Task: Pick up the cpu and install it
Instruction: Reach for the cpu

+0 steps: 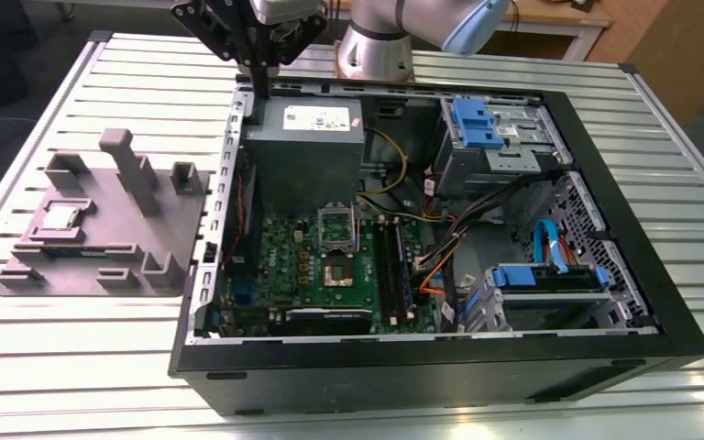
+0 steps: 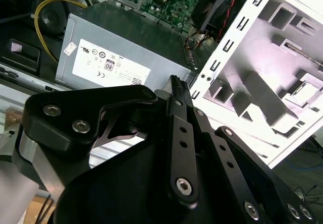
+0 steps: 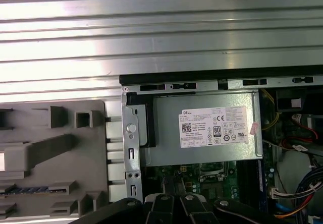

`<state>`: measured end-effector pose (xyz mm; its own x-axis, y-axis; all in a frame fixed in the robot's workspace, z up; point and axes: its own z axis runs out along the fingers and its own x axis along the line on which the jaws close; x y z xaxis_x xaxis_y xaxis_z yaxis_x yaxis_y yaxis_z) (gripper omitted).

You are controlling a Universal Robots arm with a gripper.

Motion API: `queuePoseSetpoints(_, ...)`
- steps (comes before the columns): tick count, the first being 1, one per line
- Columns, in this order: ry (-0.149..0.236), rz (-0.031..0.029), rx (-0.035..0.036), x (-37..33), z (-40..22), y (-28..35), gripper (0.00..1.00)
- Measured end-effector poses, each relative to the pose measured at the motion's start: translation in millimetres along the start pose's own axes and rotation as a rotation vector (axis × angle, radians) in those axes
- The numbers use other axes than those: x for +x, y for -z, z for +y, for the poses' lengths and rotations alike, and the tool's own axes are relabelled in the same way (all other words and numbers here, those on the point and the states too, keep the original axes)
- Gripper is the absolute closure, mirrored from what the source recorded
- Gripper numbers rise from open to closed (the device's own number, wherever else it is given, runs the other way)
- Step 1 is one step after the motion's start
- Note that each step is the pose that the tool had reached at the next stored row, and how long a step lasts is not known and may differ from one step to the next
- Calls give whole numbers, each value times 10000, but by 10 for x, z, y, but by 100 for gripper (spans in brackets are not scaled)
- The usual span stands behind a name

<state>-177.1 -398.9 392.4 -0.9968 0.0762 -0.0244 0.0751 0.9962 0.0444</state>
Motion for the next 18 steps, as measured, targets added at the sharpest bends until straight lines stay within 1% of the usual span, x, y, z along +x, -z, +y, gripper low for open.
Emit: queuePoseSetpoints(18, 0, 0, 0, 39, -3, 1, 90)
